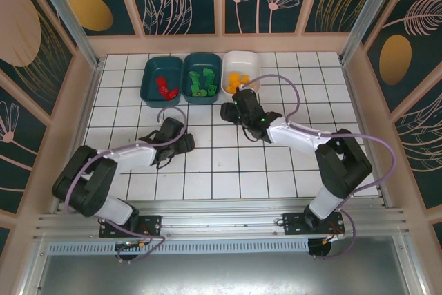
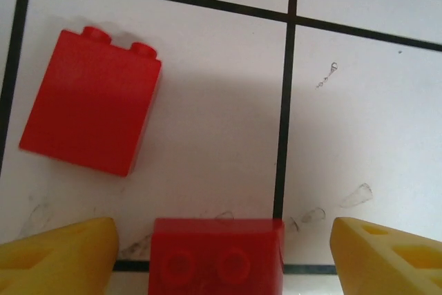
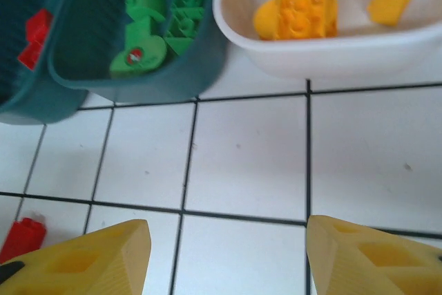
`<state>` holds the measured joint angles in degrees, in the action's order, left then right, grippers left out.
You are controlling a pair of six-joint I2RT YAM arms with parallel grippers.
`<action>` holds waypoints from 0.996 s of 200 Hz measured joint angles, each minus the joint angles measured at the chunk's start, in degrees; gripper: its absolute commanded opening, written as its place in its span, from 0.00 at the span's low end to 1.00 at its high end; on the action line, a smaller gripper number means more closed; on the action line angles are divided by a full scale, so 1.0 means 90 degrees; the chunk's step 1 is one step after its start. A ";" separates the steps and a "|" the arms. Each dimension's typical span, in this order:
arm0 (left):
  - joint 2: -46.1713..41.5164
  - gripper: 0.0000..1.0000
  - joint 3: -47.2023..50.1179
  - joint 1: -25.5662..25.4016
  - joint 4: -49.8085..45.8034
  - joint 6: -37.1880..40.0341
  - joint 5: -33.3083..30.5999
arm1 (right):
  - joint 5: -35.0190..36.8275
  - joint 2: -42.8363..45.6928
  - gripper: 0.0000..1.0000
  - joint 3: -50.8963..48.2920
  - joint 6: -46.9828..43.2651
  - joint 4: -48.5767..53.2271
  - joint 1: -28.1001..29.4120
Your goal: Sort the legos into containers by color
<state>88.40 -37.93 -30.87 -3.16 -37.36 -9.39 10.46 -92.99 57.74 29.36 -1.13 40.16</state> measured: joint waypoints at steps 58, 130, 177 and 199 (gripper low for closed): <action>0.0437 0.62 -0.0478 -0.0197 -0.0629 0.0391 -0.0559 | 0.0053 0.0614 0.62 -0.0466 0.0119 -0.0146 -0.0170; 0.0413 0.38 -0.0546 -0.0197 -0.0682 0.0466 -0.0483 | 0.0051 0.0702 0.62 -0.0527 0.0117 -0.0236 -0.0262; -0.0109 0.36 -0.0585 -0.0197 -0.0860 0.0469 -0.0219 | 0.0063 0.0736 0.61 -0.0554 0.0119 -0.0233 -0.0277; -0.0333 0.36 -0.0874 -0.0197 -0.0981 0.0495 -0.0182 | 0.0070 0.0760 0.61 -0.0554 0.0119 -0.0231 -0.0287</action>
<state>85.41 -45.80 -32.64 -11.99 -32.91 -11.03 11.09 -86.15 52.75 30.44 -3.20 37.58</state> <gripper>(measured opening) 0.425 0.614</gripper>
